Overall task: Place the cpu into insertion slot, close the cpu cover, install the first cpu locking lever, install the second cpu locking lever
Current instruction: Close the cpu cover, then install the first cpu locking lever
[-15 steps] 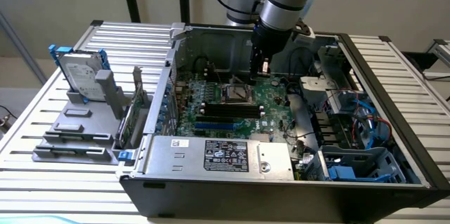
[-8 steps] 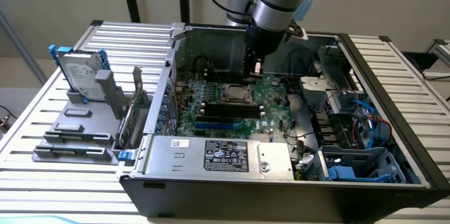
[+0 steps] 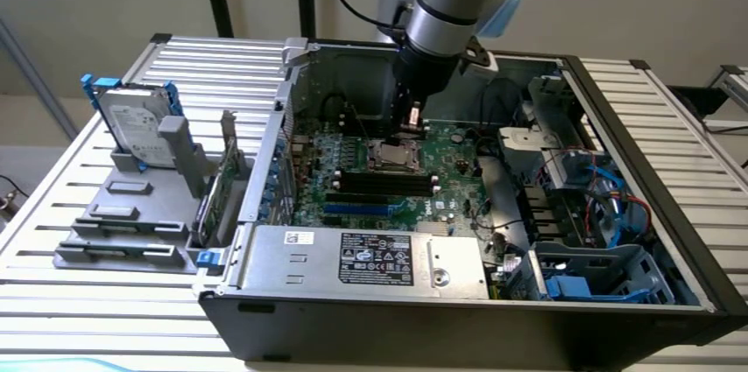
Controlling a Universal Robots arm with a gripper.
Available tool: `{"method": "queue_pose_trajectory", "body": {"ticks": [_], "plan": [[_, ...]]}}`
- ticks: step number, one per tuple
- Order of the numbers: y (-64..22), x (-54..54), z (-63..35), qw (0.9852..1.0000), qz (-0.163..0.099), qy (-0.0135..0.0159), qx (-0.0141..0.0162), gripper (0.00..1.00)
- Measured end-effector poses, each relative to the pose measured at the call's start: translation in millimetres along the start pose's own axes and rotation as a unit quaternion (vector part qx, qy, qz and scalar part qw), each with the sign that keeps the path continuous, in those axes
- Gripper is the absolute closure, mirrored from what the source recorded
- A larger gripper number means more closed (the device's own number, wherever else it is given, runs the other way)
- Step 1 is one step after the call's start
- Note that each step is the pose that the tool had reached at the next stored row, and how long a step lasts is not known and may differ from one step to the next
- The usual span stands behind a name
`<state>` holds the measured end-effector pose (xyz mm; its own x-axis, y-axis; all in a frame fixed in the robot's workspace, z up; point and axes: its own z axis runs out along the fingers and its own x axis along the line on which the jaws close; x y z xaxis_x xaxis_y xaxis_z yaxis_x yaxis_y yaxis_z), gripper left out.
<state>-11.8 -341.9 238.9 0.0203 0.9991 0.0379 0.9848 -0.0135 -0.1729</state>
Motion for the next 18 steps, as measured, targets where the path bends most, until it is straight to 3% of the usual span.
{"method": "queue_pose_trajectory", "body": {"ticks": [5,13,18], "plan": [[-16.6,-1.3,3.4,1.0,0.0,-0.0001,0.0038,0.89],[-45.5,-4.0,8.5,1.0,0.0,-0.0001,0.0051,0.89],[-48.2,-4.2,8.9,1.0,0.0,-0.0001,0.0051,0.89]]}}
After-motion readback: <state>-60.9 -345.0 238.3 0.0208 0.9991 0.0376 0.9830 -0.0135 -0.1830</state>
